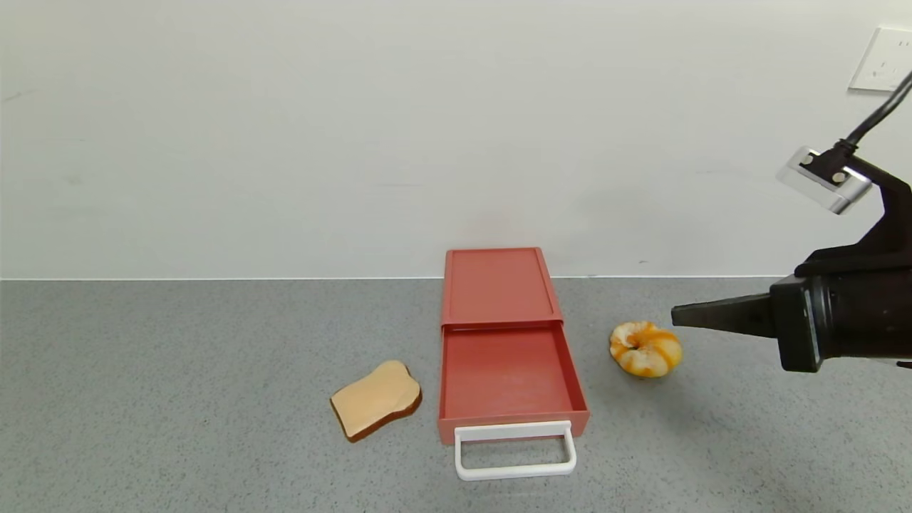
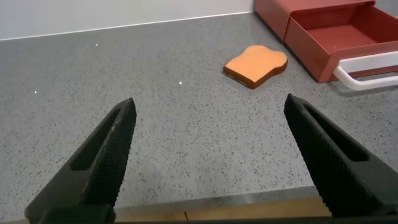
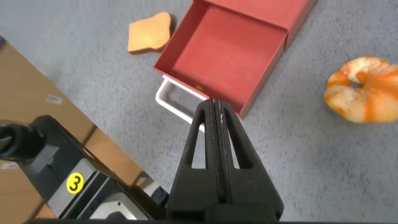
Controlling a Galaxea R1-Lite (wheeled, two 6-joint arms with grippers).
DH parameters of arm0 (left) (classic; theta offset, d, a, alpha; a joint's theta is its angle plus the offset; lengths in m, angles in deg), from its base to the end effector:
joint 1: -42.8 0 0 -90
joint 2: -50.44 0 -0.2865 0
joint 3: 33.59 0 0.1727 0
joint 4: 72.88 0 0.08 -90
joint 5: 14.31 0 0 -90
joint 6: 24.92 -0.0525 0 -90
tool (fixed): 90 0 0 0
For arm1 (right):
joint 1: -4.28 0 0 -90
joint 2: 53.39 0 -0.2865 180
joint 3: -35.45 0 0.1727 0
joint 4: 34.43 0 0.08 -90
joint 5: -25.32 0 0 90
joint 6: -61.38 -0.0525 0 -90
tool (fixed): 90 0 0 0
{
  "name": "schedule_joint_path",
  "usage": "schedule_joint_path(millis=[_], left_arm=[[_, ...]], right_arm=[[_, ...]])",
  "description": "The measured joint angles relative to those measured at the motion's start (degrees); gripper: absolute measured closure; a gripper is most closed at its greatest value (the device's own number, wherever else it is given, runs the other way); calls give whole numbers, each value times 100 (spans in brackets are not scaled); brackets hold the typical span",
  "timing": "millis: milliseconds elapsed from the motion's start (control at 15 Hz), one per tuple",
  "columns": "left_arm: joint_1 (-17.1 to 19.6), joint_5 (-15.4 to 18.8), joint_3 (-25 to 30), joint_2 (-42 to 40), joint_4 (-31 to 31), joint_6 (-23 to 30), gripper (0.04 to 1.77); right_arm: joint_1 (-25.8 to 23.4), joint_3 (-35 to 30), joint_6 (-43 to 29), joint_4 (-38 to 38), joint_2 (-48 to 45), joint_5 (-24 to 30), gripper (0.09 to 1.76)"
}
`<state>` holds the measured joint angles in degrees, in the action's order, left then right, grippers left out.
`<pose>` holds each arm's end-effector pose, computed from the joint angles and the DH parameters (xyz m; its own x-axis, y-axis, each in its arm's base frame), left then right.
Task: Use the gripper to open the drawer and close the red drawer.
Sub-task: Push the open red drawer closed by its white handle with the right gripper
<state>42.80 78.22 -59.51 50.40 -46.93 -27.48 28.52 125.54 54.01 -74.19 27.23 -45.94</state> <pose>0.0012 -0.0023 0.0754 0.9990 -0.0441 0.0002 0.0441 0.9980 0.0447 0.2080 0.1121 0.2457 0.6137 0.6287 -0.4776 -0.5775 0.7700 0.2715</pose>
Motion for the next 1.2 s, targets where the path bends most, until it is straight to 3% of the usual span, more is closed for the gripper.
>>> schedule_joint_path(millis=[200, 667, 933, 1200], left_arm=[[0, 0, 0, 0, -2, 0, 9], [0, 0, 0, 0, 0, -7, 9], [0, 0, 0, 0, 0, -7, 9], [0, 0, 0, 0, 2, -11, 9]], right_arm=[[-333, -422, 0, 568, -66, 430, 173], [-419, -579, 46, 699, -83, 468, 173], [-418, -419, 71, 607, -41, 468, 173], [-367, 154, 118, -13, 96, 438, 173]])
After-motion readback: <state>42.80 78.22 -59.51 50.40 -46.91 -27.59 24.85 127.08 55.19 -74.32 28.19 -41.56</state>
